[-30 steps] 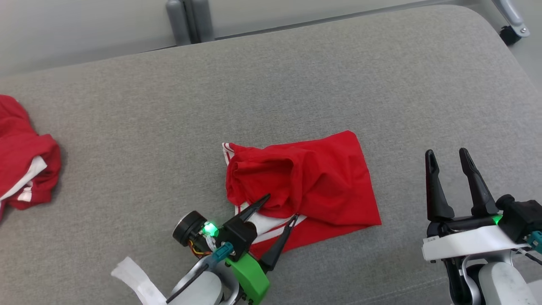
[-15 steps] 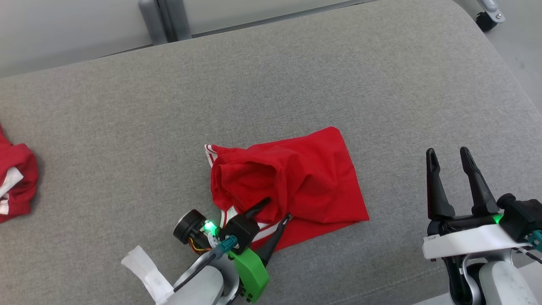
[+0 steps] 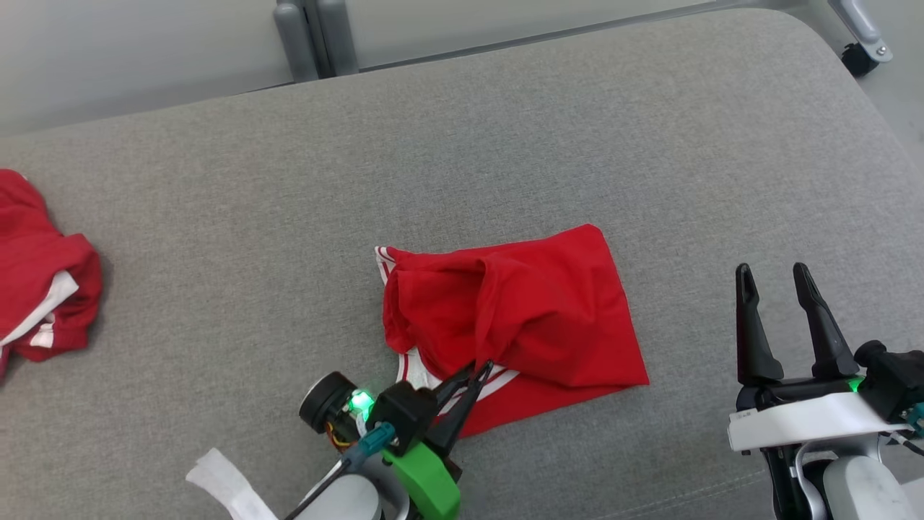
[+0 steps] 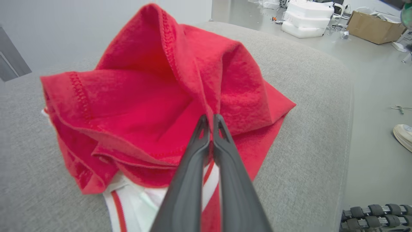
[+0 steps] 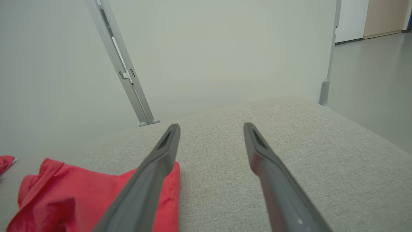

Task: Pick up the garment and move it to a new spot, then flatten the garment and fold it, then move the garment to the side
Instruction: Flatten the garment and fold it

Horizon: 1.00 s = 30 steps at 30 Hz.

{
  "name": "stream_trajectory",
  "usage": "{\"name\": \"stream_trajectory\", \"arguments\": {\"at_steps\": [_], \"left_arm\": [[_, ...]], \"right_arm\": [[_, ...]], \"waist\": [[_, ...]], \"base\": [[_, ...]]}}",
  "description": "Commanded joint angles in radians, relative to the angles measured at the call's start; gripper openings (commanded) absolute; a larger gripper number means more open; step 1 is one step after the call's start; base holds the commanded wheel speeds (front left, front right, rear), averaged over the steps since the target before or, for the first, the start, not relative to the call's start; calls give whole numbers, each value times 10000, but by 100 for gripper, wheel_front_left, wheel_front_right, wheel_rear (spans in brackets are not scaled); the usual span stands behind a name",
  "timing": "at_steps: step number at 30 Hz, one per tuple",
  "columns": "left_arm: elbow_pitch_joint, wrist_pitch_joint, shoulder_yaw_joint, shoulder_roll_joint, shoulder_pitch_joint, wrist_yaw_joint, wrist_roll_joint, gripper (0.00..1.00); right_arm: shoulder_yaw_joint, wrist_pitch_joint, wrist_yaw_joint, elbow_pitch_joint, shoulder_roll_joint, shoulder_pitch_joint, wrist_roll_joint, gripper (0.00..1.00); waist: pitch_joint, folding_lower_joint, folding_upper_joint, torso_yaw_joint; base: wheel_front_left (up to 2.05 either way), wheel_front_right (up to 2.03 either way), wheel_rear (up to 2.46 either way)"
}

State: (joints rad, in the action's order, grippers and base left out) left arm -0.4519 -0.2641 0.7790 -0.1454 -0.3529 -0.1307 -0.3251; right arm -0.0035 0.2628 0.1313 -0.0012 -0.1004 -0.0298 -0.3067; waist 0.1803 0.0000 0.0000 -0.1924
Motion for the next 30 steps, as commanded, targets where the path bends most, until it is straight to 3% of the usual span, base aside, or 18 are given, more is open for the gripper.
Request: {"name": "stream_trajectory", "arguments": {"at_steps": [1,11,12,13,14,22,30], "left_arm": [[173,0,59,-186,292,0,-126,0],[379,0,97,-319,1462,0,-872,0],[360,0,40,-284,1512,0,-896,4],[340,0,3,-238,1562,0,-874,43],[329,0,8,-211,1595,0,-859,100],[771,0,-564,-79,1662,0,-562,100],[2115,0,-2618,-65,2185,380,70,100]], "right_arm": [[-31,26,-12,45,2,106,-74,100],[6,26,-12,274,-71,190,-156,100],[-2,27,-12,288,-87,194,-164,100],[-9,26,-12,307,-107,199,-170,100],[-29,26,-12,321,-118,212,-173,100],[-112,26,-12,452,-204,239,-135,100],[-199,28,-12,387,-203,340,-8,100]], "waist": [[-146,0,0,218],[-216,0,0,641],[-224,0,0,666],[-231,0,0,692],[-242,0,0,721],[-399,0,0,964],[-696,0,0,1320]], "base": [[0,0,0],[0,0,0],[0,0,0],[0,0,0],[0,0,0],[0,0,0],[0,0,0]]}}
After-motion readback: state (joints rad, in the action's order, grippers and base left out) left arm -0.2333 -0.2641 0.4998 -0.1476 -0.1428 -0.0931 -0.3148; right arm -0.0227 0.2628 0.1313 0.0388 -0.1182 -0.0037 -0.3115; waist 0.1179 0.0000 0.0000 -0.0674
